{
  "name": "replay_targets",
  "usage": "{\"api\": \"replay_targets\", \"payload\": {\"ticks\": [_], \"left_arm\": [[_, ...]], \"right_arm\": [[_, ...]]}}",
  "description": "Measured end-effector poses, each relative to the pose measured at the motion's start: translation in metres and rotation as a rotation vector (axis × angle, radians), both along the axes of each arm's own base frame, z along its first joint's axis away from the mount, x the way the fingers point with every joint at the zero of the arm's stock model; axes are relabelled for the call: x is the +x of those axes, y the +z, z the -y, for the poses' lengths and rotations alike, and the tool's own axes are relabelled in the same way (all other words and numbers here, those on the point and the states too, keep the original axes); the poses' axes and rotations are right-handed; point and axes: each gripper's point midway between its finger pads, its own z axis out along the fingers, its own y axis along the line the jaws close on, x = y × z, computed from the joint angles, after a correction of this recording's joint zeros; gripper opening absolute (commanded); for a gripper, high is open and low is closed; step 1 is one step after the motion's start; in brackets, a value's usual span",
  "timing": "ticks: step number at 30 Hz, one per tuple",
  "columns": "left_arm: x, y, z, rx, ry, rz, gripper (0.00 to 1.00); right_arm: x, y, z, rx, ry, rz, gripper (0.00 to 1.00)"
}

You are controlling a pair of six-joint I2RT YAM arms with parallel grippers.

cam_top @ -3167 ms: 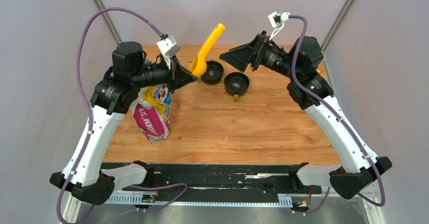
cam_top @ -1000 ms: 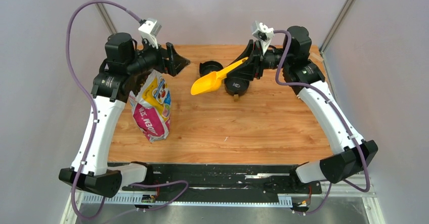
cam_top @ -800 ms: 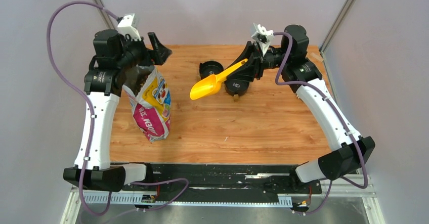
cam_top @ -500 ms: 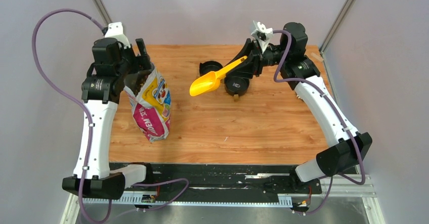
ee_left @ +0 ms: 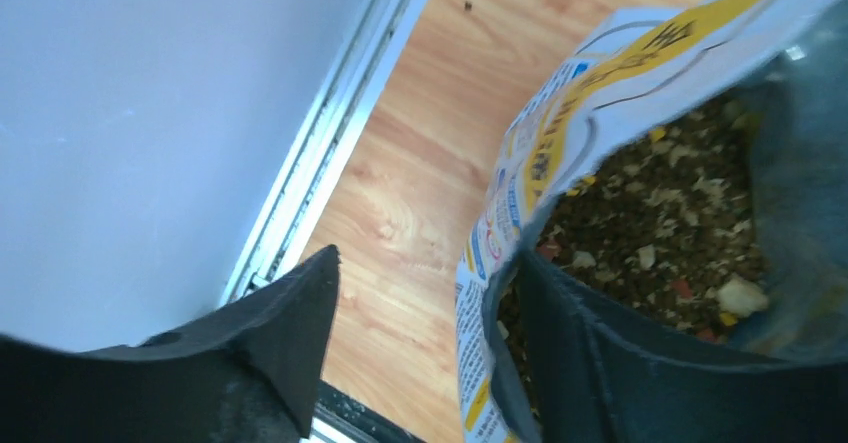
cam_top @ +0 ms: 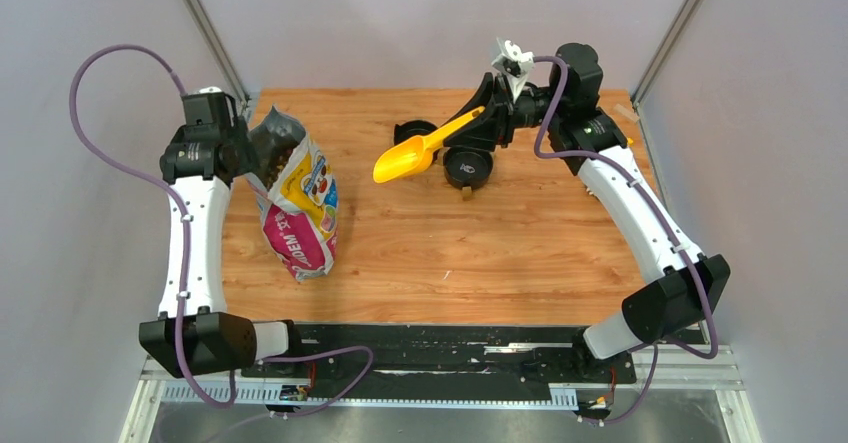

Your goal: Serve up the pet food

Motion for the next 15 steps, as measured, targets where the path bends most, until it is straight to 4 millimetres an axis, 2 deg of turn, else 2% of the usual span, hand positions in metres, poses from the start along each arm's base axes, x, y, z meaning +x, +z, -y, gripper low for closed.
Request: {"api": "replay_targets", "payload": {"ticks": [1,3,4,5,7,10,15], "left_arm": [[-0.003,-0.008,-0.004,-0.017,0.013,-0.017,0.56],[-0.005,-0.020,-0.006,-0.066,0.017,-0.033,0.38],[-0.004,-0.023,-0.004,-0.093,0.008,-0.033,0.18],[-0.001,-0.024,-0.001,-0.116,-0.013,-0.027,0.04],[0.005,-0.024,0.006,-0.154,-0.043,-0.012,0.00],[0.013,-0.022,0.016,-0.188,-0.102,-0.008,0.00],[0.025,-0.015,0.009,-0.200,-0.093,-0.036,0.00]], "right_arm": [[0.001,0.000,0.000,0.000,-0.005,-0.001,0.00],[0.003,0.000,0.000,0.001,-0.016,-0.001,0.00],[0.004,0.000,-0.001,0.001,-0.024,0.000,0.00],[0.006,0.000,0.000,0.001,-0.035,0.000,0.00],[0.010,0.000,0.000,0.001,-0.054,0.000,0.00],[0.016,-0.001,0.002,0.001,-0.088,-0.002,0.00],[0.025,-0.003,0.006,-0.001,-0.133,-0.009,0.00]]}}
